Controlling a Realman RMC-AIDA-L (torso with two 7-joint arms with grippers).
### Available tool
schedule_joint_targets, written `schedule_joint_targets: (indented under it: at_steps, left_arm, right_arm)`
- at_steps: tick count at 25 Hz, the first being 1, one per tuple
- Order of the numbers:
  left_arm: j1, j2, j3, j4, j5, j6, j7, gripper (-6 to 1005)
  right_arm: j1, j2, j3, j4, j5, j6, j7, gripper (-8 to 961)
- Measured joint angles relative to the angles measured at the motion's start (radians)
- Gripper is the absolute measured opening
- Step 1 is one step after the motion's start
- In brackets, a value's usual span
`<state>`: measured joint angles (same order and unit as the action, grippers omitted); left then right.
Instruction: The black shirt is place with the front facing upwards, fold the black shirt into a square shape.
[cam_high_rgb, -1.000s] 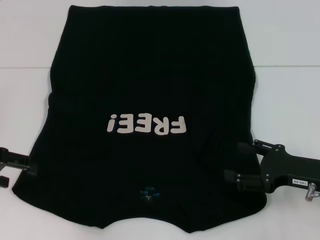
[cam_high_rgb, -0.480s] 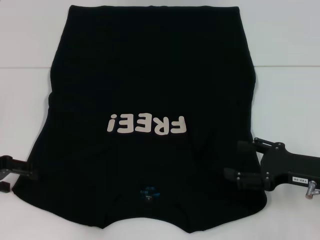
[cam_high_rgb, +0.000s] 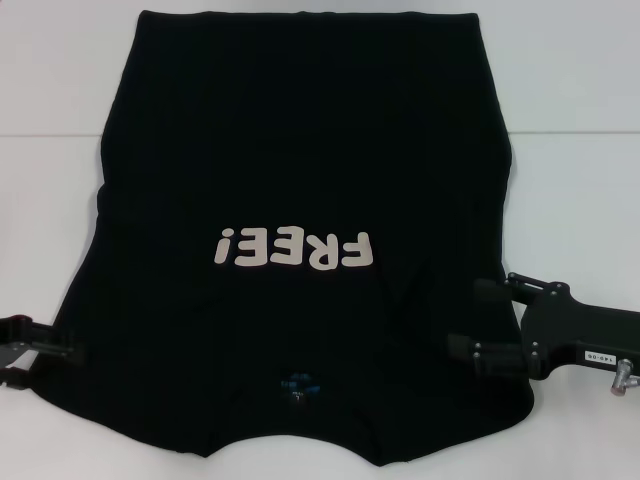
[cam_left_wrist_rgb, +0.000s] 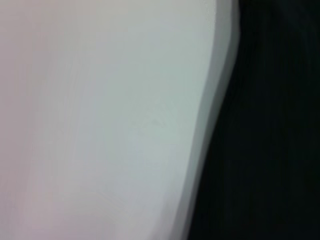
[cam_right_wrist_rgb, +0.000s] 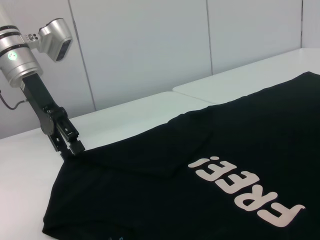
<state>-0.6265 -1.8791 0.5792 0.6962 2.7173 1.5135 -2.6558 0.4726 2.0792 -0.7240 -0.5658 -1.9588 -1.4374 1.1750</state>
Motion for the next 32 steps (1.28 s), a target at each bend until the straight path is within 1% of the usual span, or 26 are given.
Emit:
schedule_joint_targets:
  at_steps: [7, 11, 15, 23, 26, 29, 32]
  left_arm:
    - [-0.020, -0.016, -0.002, -0.005, -0.003, 0.004, 0.014, 933]
    - [-0.028, -0.020, 0.000, 0.002, 0.002, 0.005, 0.033, 871]
    - [-0.017, -0.027, -0.005, 0.033, -0.001, -0.005, 0.036, 797]
    - [-0.015, -0.028, -0.009, 0.037, -0.003, -0.006, 0.060, 643]
    - [-0.015, -0.029, -0.008, 0.034, -0.003, -0.005, 0.061, 505]
    - [-0.013, -0.029, -0.012, 0.034, -0.003, -0.003, 0.067, 372]
    - [-0.009, -0.029, -0.012, 0.035, -0.004, -0.003, 0.079, 250]
  right_arm:
    - [0.000, 0.001, 0.000, 0.004, 0.000, -0.002, 0.000, 921]
    - [0.000, 0.005, 0.004, 0.001, 0.000, -0.004, 0.002, 919]
    - [-0.001, 0.005, 0.006, -0.001, 0.000, -0.005, 0.005, 917]
    - [0.006, -0.008, 0.007, -0.005, 0.000, -0.002, 0.076, 913]
    - [0.010, -0.023, 0.002, -0.021, -0.005, -0.001, 0.156, 912]
    - [0.023, -0.042, 0.001, -0.056, -0.050, 0.004, 0.273, 910]
    - [0.049, -0.062, 0.000, -0.118, -0.135, 0.003, 0.457, 909]
